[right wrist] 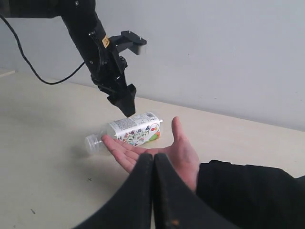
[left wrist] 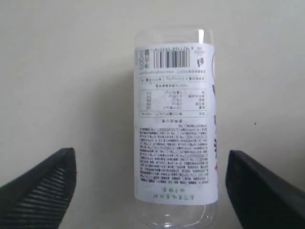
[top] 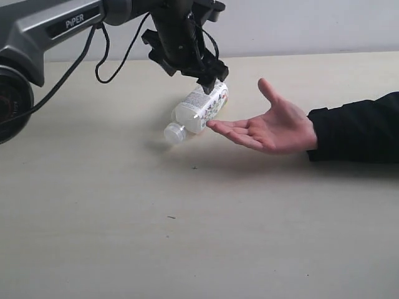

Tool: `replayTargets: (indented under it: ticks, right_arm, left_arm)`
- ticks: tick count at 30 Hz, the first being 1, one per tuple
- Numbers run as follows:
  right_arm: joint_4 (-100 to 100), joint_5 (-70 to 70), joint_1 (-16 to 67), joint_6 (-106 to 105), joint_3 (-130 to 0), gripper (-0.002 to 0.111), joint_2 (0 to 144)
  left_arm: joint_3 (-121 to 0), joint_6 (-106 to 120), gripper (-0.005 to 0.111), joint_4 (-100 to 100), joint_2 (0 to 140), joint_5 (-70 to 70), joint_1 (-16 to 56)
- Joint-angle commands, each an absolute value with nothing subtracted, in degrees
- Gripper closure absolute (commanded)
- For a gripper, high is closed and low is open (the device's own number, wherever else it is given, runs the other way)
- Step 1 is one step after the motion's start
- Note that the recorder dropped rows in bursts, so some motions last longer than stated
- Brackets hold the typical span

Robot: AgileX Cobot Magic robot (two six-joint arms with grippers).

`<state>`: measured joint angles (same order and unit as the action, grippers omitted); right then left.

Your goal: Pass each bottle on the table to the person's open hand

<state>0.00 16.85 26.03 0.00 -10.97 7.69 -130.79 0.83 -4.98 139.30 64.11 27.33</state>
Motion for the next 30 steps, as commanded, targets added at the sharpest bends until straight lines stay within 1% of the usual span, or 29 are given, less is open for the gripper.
replayTargets:
  ticks: [1, 10, 18, 21, 24, 27, 28, 30]
  right_arm:
    - [0.0, 16.56, 25.91, 0.0, -10.76, 0.108, 7.44]
    - [0.0, 16.56, 25.91, 0.0, -10.76, 0.108, 7.44]
    - [0.0, 16.56, 25.91, 0.0, -10.76, 0.108, 7.44]
    - [0.0, 16.56, 25.91, 0.0, -10.76, 0.108, 7.44]
    - [0.0, 16.56, 25.91, 0.0, -10.76, 0.108, 7.44]
    - [0.0, 16.56, 25.91, 0.0, -10.76, 0.108, 7.44]
    - [0.0, 16.56, 25.91, 0.0, -10.76, 0.108, 7.44]
    - [0.0, 16.56, 25.91, 0.0, -10.76, 0.108, 7.44]
  left_arm:
    - [-131.74, 1.36, 0.023, -4.78, 141.61, 64.85, 27.85]
    - [-131.88, 2.86, 0.023, -4.97, 144.51, 60.74, 29.14]
    - [-131.88, 2.86, 0.023, -5.36, 146.0, 60.74, 29.14]
    - [-131.88, 2.86, 0.025, -5.51, 147.01, 60.74, 29.14]
    - [-131.88, 2.6, 0.033, -5.59, 147.64, 60.86, 29.14]
    - [-131.88, 2.6, 0.049, -6.13, 147.48, 61.21, 29.14]
    - [-131.88, 2.6, 0.058, -6.84, 147.17, 61.35, 29.14]
    - [-131.88, 2.6, 0.081, -9.15, 145.92, 61.49, 29.14]
